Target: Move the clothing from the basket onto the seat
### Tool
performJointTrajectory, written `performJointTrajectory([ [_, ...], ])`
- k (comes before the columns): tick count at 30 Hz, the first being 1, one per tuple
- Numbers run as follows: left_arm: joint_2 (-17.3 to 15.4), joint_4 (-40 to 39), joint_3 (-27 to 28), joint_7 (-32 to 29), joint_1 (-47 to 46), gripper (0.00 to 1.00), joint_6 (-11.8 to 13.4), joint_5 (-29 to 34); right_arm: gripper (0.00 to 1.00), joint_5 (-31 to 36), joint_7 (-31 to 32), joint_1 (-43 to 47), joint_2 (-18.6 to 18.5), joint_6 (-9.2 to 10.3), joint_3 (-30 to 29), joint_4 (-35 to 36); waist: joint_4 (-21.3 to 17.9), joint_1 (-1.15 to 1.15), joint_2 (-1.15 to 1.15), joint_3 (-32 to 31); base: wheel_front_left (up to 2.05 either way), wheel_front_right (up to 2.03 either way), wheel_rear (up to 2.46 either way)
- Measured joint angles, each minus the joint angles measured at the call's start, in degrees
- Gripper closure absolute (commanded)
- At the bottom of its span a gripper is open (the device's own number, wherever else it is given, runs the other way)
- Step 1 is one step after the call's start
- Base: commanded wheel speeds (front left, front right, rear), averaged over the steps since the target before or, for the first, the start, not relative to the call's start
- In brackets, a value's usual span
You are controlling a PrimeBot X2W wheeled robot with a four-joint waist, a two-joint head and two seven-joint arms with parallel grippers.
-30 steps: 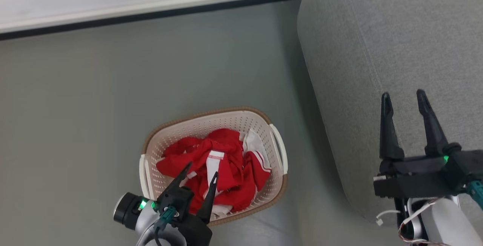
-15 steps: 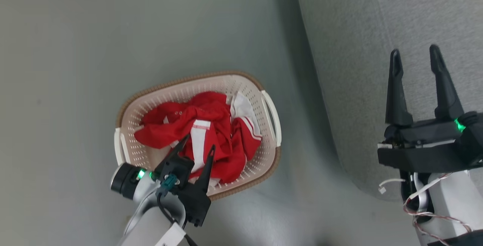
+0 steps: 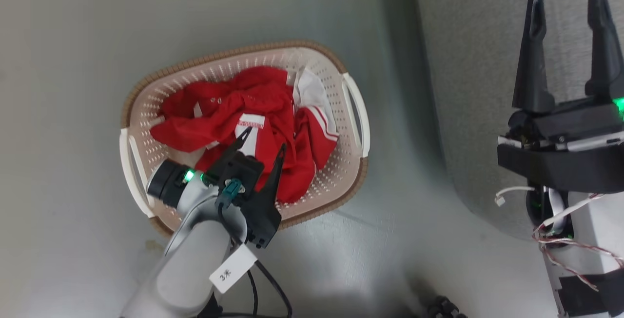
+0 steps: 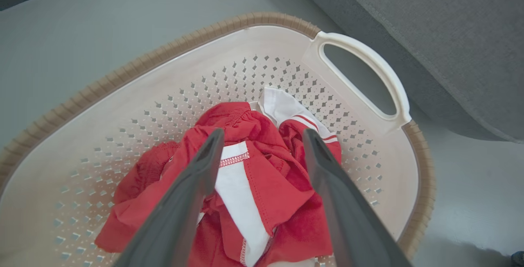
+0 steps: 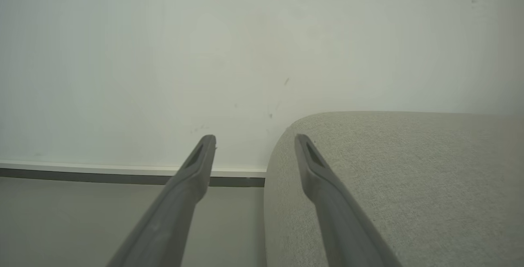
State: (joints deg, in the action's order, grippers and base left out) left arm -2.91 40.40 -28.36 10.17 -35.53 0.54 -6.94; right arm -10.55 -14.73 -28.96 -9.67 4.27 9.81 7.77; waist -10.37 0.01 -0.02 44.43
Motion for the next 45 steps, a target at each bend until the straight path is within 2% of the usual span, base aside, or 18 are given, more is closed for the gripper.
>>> performJointTrajectory([
  [12, 0.1, 3.8, -1.6, -1.8, -7.4, 0.0, 1.7, -0.5, 0.0, 0.5, 0.0, -5.8, 0.3, -0.08, -0.1, 3.1, -0.3, 0.0, 0.01, 9.1, 0.0, 0.0, 0.0],
  [18, 0.2, 7.8, -1.8, -2.4, -9.3, 0.0, 4.1, -0.5, 0.0, 0.9, 0.0, -7.0, 0.6, -0.24, -0.1, 2.6, -0.4, 0.0, 0.01, 13.1, 0.0, 0.0, 0.0],
  [30, 0.2, 11.4, -1.8, -2.5, -12.3, 0.0, 5.5, -0.7, 0.0, 2.1, 0.0, -8.1, 1.1, -0.76, 0.3, 2.4, -0.5, -0.01, 0.02, 15.2, 0.0, 0.0, 0.0],
  [31, 0.2, 11.6, -1.8, -2.5, -12.5, 0.39, 5.5, -0.7, 0.0, 2.1, 0.0, -8.1, 1.1, -0.76, 0.3, 2.4, -0.6, -0.01, 0.01, 15.2, 0.0, 0.0, 0.0],
  [32, 0.2, 11.7, -1.9, -2.4, -12.7, 0.72, 5.5, -1.0, 0.0, 2.1, 0.0, -8.2, 1.1, -0.77, 0.3, 2.3, -0.6, -0.01, 0.02, 15.3, 0.0, 0.0, 0.0],
  [33, 0.2, 11.9, -2.0, -2.1, -12.8, 1.0, 5.6, -1.2, 0.0, 2.1, 0.0, -8.2, 1.1, -0.82, 0.3, 2.0, -0.7, -0.01, 0.02, 15.3, 0.0, 0.0, 0.0],
  [45, 0.2, 10.9, -5.0, 1.7, -12.0, 1.0, 6.0, -6.9, 0.0, 2.4, -0.1, -8.2, 1.5, -1.85, 0.6, -2.9, -0.3, -0.01, 0.02, 11.9, 0.0, 0.0, 0.0],
])
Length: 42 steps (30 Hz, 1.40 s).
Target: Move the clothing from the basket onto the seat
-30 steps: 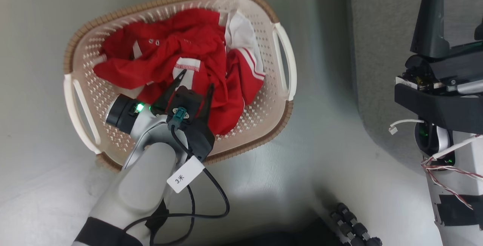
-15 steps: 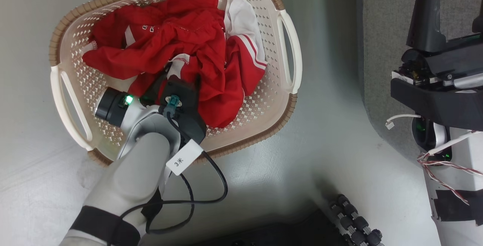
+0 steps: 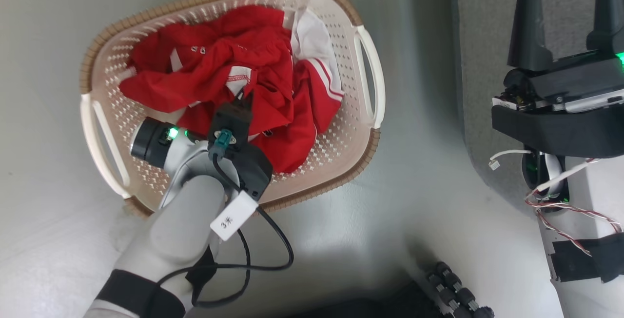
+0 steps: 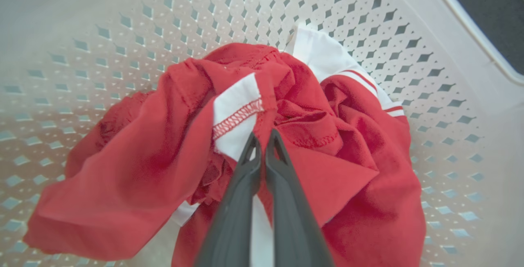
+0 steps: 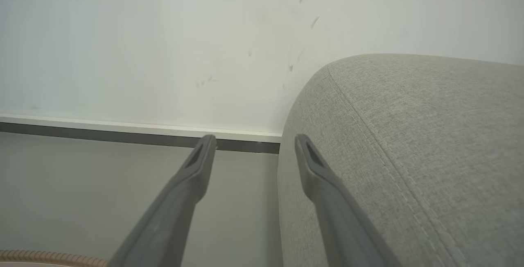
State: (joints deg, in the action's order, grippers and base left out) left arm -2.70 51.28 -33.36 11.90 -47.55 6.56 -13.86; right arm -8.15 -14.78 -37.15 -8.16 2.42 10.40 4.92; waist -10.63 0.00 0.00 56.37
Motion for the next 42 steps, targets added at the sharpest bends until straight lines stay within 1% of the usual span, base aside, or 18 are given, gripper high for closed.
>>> performJointTrajectory([
  [2, 0.0, -0.1, -0.3, 0.4, 0.1, 1.0, 0.0, -0.3, 0.0, 0.1, 0.0, 0.0, 0.0, -0.03, 0.0, -0.5, 0.1, 0.0, 0.0, -0.5, 0.0, 0.0, 0.0],
  [3, 0.0, -0.4, -1.0, 0.8, 0.8, 1.0, 0.0, -0.8, 0.0, 0.1, 0.0, 0.1, 0.0, -0.48, 0.0, -1.6, 0.3, 0.0, 0.0, -1.5, 0.0, 0.0, 0.0],
  [8, 0.0, -0.8, -2.5, 1.4, 2.3, 1.0, 0.0, -1.6, 0.0, 0.1, 0.0, 0.3, 0.0, -0.94, 0.0, -3.4, 1.0, 0.0, 0.0, -4.0, 0.0, 0.0, 0.0],
  [11, 0.0, -1.5, -3.4, 1.4, 2.8, 1.0, -0.1, -3.2, 0.0, 0.1, 0.0, 0.8, 0.0, -1.02, 0.0, -4.6, 1.5, 0.0, 0.0, -6.0, 0.0, 0.0, 0.0],
  [14, 0.0, -2.4, -4.7, 1.9, 3.2, 1.0, -1.2, -3.8, 0.0, 0.1, 0.0, 2.1, 0.0, -1.49, -0.1, -6.5, 2.2, 0.0, 0.0, -8.7, 0.0, 0.0, 0.0],
  [20, 0.0, -4.1, -5.9, 2.1, 3.2, 1.0, -2.1, -4.6, 0.0, 0.1, 0.0, 4.3, 0.0, -1.94, -0.2, -9.6, 3.5, 0.0, 0.0, -13.1, 0.0, 0.0, 0.0],
  [25, 0.1, -5.0, -6.1, 2.4, 3.0, 1.0, -3.1, -5.0, 0.0, -0.2, 0.0, 6.4, 0.2, -2.04, -0.7, -12.2, 4.6, -0.01, 0.0, -16.8, 0.0, 0.0, 0.0],
  [29, 0.1, -5.6, -6.2, 2.4, 3.0, 1.0, -3.6, -6.6, 0.0, -0.5, 0.0, 7.5, 0.5, -2.2, -1.1, -14.3, 5.5, -0.01, 0.0, -19.7, 0.0, 0.0, 0.0],
  [40, 0.2, -6.8, -6.1, 2.4, 1.5, 1.0, -5.9, -7.2, 0.0, -1.8, 0.0, 9.9, 0.9, -2.55, -2.1, -18.9, 7.7, -0.01, 0.0, -28.1, 0.0, 0.0, 0.0],
  [42, 0.3, -7.0, -6.1, 2.4, 0.7, 1.0, -6.3, -7.2, 0.0, -1.9, 0.0, 10.2, 0.8, -2.91, -2.5, -19.7, 8.1, -0.01, 0.0, -29.6, 0.0, 0.0, 0.0],
])
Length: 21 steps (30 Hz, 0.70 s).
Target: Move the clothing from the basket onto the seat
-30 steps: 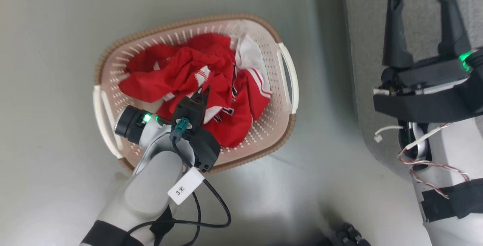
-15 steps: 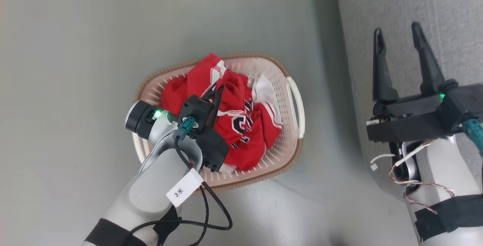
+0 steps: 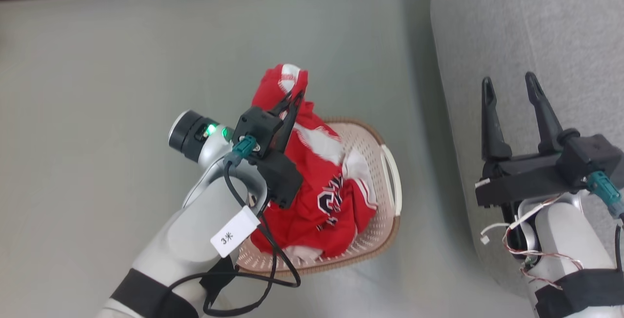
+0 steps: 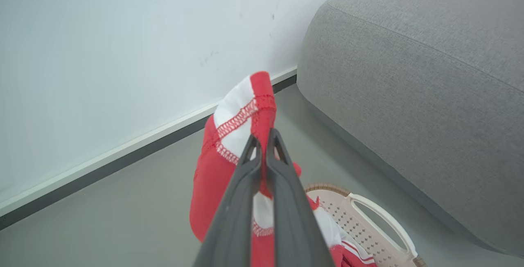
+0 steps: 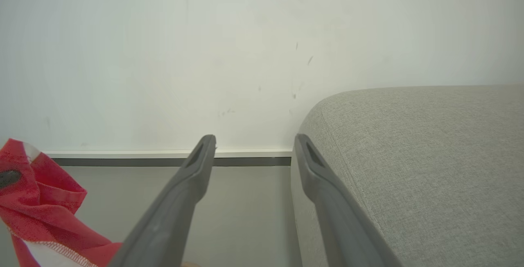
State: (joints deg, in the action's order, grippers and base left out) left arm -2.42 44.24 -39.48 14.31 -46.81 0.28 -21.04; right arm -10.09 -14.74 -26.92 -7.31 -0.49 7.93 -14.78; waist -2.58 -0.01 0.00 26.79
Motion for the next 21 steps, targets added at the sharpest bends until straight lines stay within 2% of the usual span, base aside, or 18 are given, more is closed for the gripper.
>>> performJointTrajectory([
  [21, 0.4, 2.2, 1.2, 0.0, -4.4, 1.0, -3.9, -2.4, 0.0, -0.3, 0.0, 6.3, 1.3, -1.37, 0.4, -6.4, 2.8, 0.0, 0.0, -15.9, 0.0, 0.0, 0.0],
])
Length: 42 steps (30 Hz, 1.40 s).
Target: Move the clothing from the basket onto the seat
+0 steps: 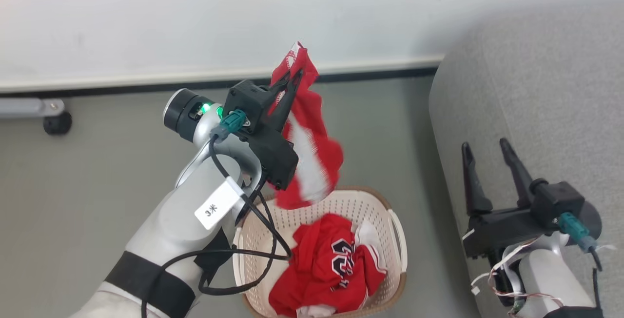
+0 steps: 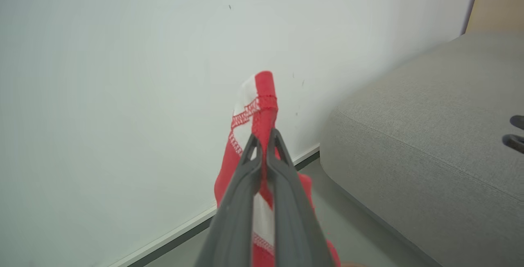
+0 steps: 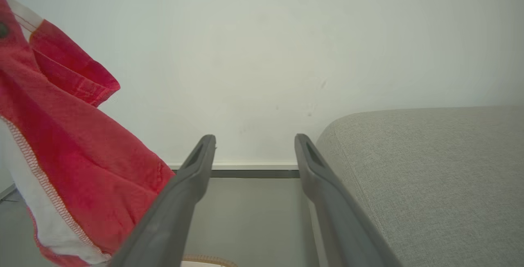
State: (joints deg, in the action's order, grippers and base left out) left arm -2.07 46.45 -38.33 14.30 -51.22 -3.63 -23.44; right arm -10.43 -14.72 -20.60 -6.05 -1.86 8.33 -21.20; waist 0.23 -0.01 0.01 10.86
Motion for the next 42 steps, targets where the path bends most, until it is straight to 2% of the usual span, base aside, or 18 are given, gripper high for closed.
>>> performJointTrajectory([
  [11, 0.0, 2.1, -1.0, -0.7, 0.8, 1.0, -1.0, -2.9, 0.0, 0.1, 0.0, 0.4, 1.4, -2.43, 5.2, -4.3, 0.5, 0.0, 0.0, -8.3, 0.0, 0.0, 0.0],
  [22, 0.1, -3.1, -4.9, -2.6, 3.9, 1.0, -1.0, -5.8, 0.0, 0.2, 0.0, 1.6, 2.2, -4.71, 12.9, -7.2, 1.0, 0.01, 0.0, -15.1, 0.0, 0.0, 0.0],
  [33, 0.0, -8.0, -7.7, -4.0, 4.9, 1.0, -0.6, -8.2, 0.0, -0.2, 0.0, 1.5, 2.3, -5.21, 17.2, -9.8, 2.2, 0.01, -0.01, -17.0, 0.0, 0.0, 0.0],
  [42, 0.0, -10.7, -9.5, -5.2, 5.1, 1.0, 0.3, -9.2, 0.0, -1.7, 0.0, -2.3, 2.0, -5.21, 20.2, -14.2, 3.1, 0.01, -0.01, -17.4, 0.0, 0.0, 0.0],
])
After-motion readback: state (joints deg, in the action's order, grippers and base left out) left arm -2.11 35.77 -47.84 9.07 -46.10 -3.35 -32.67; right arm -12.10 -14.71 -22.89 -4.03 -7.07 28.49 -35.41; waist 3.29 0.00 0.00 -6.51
